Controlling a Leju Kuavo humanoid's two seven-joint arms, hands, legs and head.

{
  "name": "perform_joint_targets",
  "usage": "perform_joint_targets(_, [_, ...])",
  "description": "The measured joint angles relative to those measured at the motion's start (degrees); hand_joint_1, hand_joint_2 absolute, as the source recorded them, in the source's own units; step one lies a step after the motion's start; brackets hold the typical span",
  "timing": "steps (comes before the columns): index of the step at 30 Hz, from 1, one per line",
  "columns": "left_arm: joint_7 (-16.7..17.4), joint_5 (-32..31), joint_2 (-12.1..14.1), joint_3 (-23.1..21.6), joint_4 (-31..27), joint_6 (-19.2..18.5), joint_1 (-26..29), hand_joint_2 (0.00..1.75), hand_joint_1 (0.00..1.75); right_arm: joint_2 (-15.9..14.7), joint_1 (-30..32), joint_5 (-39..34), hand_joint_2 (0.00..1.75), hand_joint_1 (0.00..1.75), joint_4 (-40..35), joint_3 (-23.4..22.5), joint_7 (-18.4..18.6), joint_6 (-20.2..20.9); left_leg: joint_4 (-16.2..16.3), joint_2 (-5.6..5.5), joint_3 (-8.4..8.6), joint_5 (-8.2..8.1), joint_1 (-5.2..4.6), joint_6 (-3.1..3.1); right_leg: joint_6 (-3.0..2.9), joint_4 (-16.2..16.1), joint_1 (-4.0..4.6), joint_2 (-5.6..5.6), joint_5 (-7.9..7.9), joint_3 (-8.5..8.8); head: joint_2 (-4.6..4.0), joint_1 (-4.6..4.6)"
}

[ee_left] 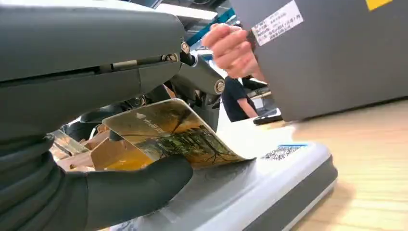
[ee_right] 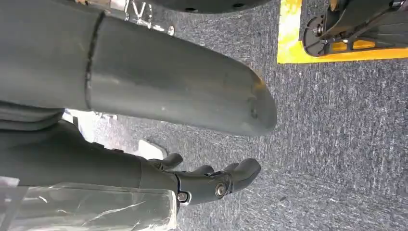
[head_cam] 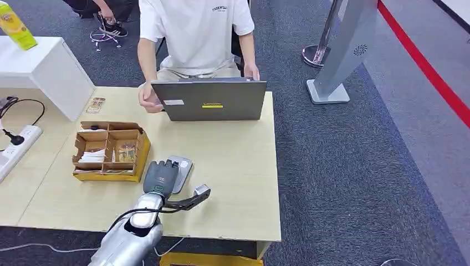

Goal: Pass the card to the sensor for recognition and then transmit it.

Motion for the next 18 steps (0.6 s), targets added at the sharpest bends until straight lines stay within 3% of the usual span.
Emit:
perform_joint_targets(4, [-1.1,-1.0,-0.1,0.7,-2.9,9.5,-0.2,1.75,1.75,0.1,0.1,0.9,0.0,0.0,0.0,0.0,0.0,-0.1,0.0,0.0,-0.06,0.07,0.01,-0.04,-0.03,0.0,0.0,0.01,0.06,-0.08,0.0,-0.02])
perform_joint_targets(8, [-4.2,-2.9,1.7,2.1,-14.0,19.3,-2.0,1.75,1.75,0.3,0.1,3.0,0.0,0.0,0.0,0.2,0.1,-0.1,0.0,-0.03,-0.12,0.13,0.01,-0.05,-0.02,0.0,0.0,0.0,0.08,-0.11,0.0,-0.02])
perform_joint_targets(13, [-8.2,-1.6,2.9,6.5,-19.2,20.3,-9.3,1.75,1.75,0.3,0.0,4.1,0.0,0.0,0.0,0.6,-0.7,0.4,0.0,-0.03,-0.09,0.14,0.02,-0.07,-0.03,0.0,0.01,-0.01,0.09,-0.1,0.0,-0.02])
perform_joint_targets(18, [-8.0,-0.3,3.9,8.0,-17.1,16.4,-19.2,1.75,1.75,0.3,0.0,4.9,0.0,0.0,0.0,0.6,-1.6,1.0,0.0,-0.1,-0.21,0.26,0.03,-0.02,0.03,0.1,0.02,-0.06,0.18,-0.17,0.0,0.0])
